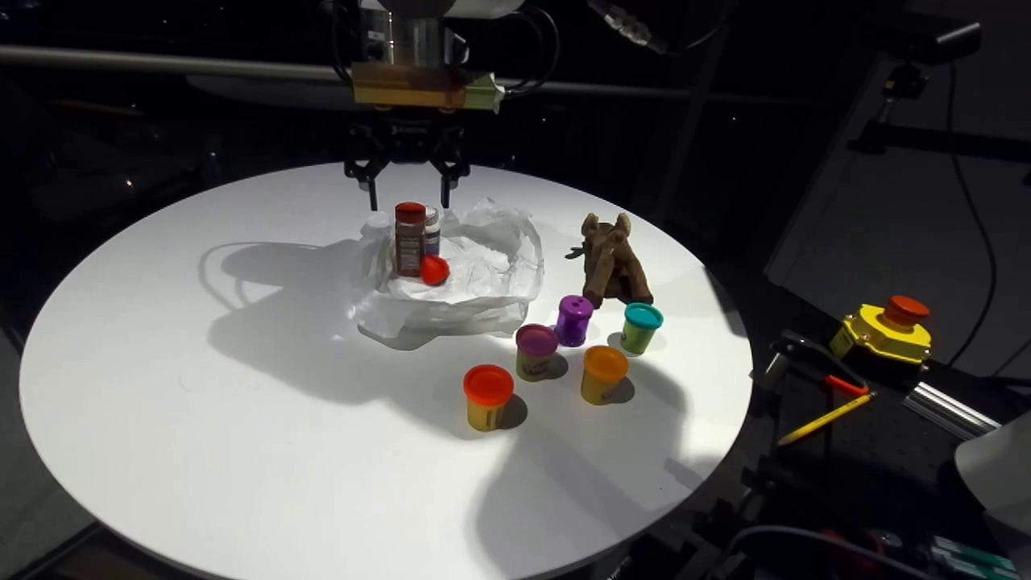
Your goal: Remove the objects from the plastic
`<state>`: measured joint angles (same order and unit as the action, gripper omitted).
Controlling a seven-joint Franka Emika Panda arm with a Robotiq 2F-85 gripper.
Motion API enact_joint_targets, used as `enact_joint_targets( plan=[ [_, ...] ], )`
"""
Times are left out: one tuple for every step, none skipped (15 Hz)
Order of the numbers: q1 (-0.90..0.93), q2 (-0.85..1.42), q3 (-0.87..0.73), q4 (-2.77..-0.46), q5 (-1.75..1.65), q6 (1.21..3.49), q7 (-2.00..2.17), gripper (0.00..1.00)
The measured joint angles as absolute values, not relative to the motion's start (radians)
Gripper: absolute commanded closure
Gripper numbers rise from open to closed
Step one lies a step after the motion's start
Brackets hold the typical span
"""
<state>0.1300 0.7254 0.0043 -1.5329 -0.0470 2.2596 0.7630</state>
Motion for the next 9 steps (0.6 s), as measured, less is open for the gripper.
enact_joint_targets(
  plan=[
    [0.134,0.748,-0.005,-1.509,-0.047,2.264,0.766,0.00],
    [0.139,0.767,-0.014,-1.487,-0.047,2.266,0.770,0.00],
    [0.141,0.783,-0.020,-1.468,-0.047,2.266,0.773,0.00],
    [0.143,0.798,-0.025,-1.451,-0.047,2.266,0.776,0.00],
    [0.144,0.812,-0.031,-1.435,-0.047,2.267,0.780,0.00],
    [0.146,0.824,-0.037,-1.421,-0.047,2.267,0.784,0.00],
    [0.149,0.836,-0.044,-1.407,-0.047,2.267,0.790,0.06],
    [0.151,0.847,-0.051,-1.396,-0.047,2.267,0.794,0.27],
    [0.153,0.857,-0.057,-1.385,-0.047,2.266,0.797,0.30]
  ],
)
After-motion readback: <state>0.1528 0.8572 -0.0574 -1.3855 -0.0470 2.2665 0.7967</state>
